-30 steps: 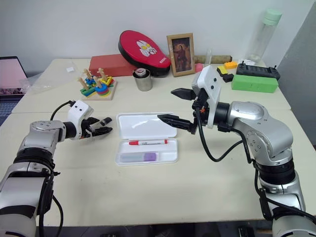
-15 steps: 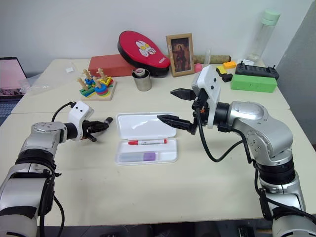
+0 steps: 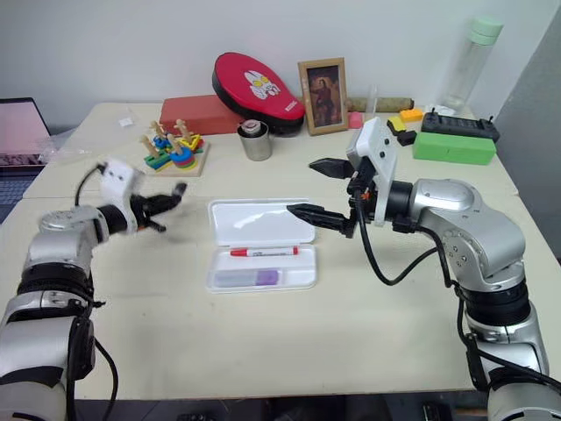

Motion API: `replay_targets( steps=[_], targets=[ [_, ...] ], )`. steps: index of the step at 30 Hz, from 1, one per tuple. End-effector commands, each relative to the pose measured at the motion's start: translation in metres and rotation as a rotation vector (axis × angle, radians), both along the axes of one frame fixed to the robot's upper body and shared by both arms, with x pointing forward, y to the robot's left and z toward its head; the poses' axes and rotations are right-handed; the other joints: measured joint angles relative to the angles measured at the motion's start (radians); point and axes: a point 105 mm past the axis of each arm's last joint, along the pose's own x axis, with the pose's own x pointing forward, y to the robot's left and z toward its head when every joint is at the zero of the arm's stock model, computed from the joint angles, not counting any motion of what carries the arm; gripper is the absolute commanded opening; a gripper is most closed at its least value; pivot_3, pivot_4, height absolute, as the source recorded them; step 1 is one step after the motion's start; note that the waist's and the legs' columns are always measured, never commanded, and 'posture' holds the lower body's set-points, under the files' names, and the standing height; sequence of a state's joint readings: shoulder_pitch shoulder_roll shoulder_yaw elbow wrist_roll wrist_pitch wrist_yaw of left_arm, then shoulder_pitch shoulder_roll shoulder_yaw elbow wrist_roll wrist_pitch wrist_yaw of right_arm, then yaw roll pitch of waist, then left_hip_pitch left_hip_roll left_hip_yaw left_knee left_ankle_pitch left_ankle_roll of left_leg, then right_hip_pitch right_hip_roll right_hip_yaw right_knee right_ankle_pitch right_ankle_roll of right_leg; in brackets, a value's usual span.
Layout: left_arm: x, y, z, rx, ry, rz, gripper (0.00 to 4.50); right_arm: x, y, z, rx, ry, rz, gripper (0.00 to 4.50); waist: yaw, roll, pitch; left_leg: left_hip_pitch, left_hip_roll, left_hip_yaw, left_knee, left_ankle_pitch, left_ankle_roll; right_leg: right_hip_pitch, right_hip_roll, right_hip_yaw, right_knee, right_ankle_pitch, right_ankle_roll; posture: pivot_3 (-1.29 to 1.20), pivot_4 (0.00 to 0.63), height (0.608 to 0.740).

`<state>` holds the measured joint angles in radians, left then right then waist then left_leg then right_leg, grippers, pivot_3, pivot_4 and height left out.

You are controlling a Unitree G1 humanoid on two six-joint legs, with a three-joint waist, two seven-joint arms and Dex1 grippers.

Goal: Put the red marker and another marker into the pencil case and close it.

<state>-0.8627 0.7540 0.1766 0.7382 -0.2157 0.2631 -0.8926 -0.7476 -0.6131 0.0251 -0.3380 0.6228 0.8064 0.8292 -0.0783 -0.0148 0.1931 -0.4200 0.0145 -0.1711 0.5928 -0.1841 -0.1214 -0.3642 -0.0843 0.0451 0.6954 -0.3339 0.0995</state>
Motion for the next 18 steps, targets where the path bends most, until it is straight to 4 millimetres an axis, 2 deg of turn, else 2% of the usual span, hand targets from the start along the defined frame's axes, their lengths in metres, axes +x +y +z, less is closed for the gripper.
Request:
replay_targets(
  steps=[1, 2, 3, 4, 6, 7, 10, 13, 18],
  targets=[
    [-0.022, -0.049, 0.083, -0.018, -0.212, -0.253, 0.24, -0.006, -0.018, 0.024, 0.029, -0.078, 0.004, 4.5, -0.001, 0.0, 0.0, 0.0, 0.0, 0.0, 0.0, 0.0, 0.0, 0.0, 0.0, 0.0, 0.0, 0.0, 0.0, 0.0, 0.15, 0.74],
    [-0.028, -0.064, 0.089, -0.008, -0.22, -0.322, 0.24, -0.007, -0.023, 0.024, 0.022, -0.077, 0.002, 4.5, -0.002, 0.0, 0.0, 0.0, 0.0, 0.0, 0.0, 0.0, 0.0, 0.0, 0.0, 0.0, -0.001, 0.0, 0.0, 0.0, 0.15, 0.74],
    [-0.04, -0.092, 0.085, 0.045, -0.193, -0.461, 0.24, -0.013, -0.031, 0.02, -0.002, -0.064, 0.009, 4.5, -0.003, 0.0, 0.0, 0.0, 0.0, 0.0, -0.001, 0.0, 0.0, 0.0, 0.0, 0.0, -0.001, 0.0, 0.0, 0.0, 0.15, 0.74],
    [-0.049, -0.109, 0.079, 0.079, -0.165, -0.547, 0.24, -0.017, -0.036, 0.017, -0.019, -0.055, 0.016, 4.5, -0.003, 0.0, 0.0, 0.0, 0.0, 0.0, -0.001, 0.0, 0.0, 0.0, 0.0, 0.0, -0.002, 0.0, 0.0, 0.0, 0.15, 0.74],
    [-0.073, -0.147, 0.05, 0.193, -0.057, -0.763, 0.24, -0.031, -0.047, 0.008, -0.056, -0.021, 0.045, 4.5, 0.0, 0.0, 0.0, 0.001, 0.0, 0.001, -0.001, 0.0, 0.0, 0.003, 0.0, 0.0, -0.004, 0.0, 0.0, 0.0, 0.15, 0.74],
    [-0.081, -0.156, 0.035, 0.236, -0.006, -0.826, 0.24, -0.035, -0.05, 0.004, -0.075, -0.008, 0.042, 4.5, -0.002, 0.001, 0.0, 0.002, 0.0, 0.001, -0.002, 0.0, 0.0, 0.005, 0.0, 0.0, -0.007, 0.0, 0.0, 0.0, 0.15, 0.74],
    [-0.097, -0.165, 0.002, 0.302, 0.118, -0.932, 0.24, -0.044, -0.054, -0.013, -0.142, 0.033, 0.041, 4.5, -0.01, 0.002, 0.0, 0.003, 0.001, 0.005, -0.002, 0.0, 0.0, 0.007, -0.001, 0.001, -0.009, 0.0, 0.0, 0.0, 0.15, 0.74],
    [-0.1, -0.163, -0.028, 0.387, 0.203, -0.968, 0.24, -0.051, -0.056, -0.024, -0.176, 0.06, 0.031, 4.5, -0.016, 0.002, 0.0, 0.003, 0.002, 0.006, -0.002, 0.0, 0.001, 0.004, 0.0, 0.002, -0.005, 0.0, 0.0, 0.0, 0.15, 0.74],
    [-0.096, -0.161, -0.056, 0.461, 0.268, -0.993, 0.24, -0.052, -0.056, -0.038, -0.223, 0.082, -0.009, 4.5, 0.0, 0.002, 0.0, 0.004, 0.001, 0.005, 0.0, 0.0, 0.001, 0.007, 0.0, 0.001, -0.007, 0.0, 0.0, 0.0, 0.15, 0.74]
  ],
)
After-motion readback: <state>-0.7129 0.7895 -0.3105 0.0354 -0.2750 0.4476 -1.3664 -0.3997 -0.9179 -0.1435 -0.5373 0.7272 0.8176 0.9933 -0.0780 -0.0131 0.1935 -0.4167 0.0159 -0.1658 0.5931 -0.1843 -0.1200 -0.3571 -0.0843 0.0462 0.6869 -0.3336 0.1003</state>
